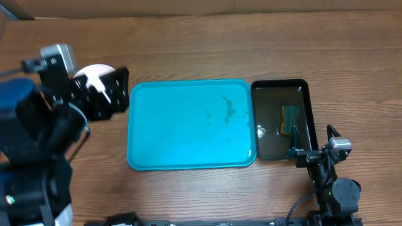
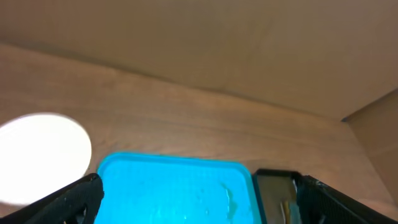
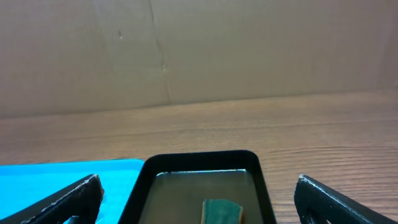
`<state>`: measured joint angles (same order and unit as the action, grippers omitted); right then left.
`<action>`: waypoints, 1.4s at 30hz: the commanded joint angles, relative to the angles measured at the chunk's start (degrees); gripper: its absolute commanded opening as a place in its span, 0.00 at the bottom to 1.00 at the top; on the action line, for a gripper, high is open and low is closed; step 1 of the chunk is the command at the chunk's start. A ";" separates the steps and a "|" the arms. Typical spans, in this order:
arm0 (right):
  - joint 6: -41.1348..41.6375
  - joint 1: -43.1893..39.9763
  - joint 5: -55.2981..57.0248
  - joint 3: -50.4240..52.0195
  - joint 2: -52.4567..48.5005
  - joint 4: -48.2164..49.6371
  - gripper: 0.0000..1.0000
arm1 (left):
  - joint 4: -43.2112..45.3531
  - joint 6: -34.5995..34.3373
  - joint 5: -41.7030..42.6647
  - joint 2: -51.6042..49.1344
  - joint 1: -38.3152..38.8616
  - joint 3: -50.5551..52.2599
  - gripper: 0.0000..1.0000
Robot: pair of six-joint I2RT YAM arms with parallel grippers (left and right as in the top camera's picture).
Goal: Clean dirty plates on tray and stack at the side
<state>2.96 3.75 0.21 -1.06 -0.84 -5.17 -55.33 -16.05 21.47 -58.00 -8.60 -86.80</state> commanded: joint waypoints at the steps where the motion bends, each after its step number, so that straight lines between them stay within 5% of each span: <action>1: -0.22 -0.24 -0.35 0.61 0.68 0.33 1.00 | -0.33 1.29 0.39 5.90 0.17 9.51 1.00; 11: -0.22 -0.24 -0.35 0.61 0.68 0.33 1.00 | -0.55 1.25 0.39 30.53 0.17 43.01 1.00; 15: -0.22 -0.24 -0.35 0.61 0.68 0.33 1.00 | 6.19 1.25 0.39 38.75 1.14 51.41 1.00; 29: -0.22 -0.24 -0.35 0.61 0.68 0.33 1.00 | 71.41 0.83 -4.24 57.64 5.38 72.78 1.00; 42: -0.22 -0.24 -0.35 0.61 0.68 0.33 1.00 | 73.90 0.83 -10.25 57.81 5.25 84.13 1.00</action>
<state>2.94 3.75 0.19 -1.06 -0.73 -5.17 18.39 -15.90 12.97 -0.73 -3.70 -4.69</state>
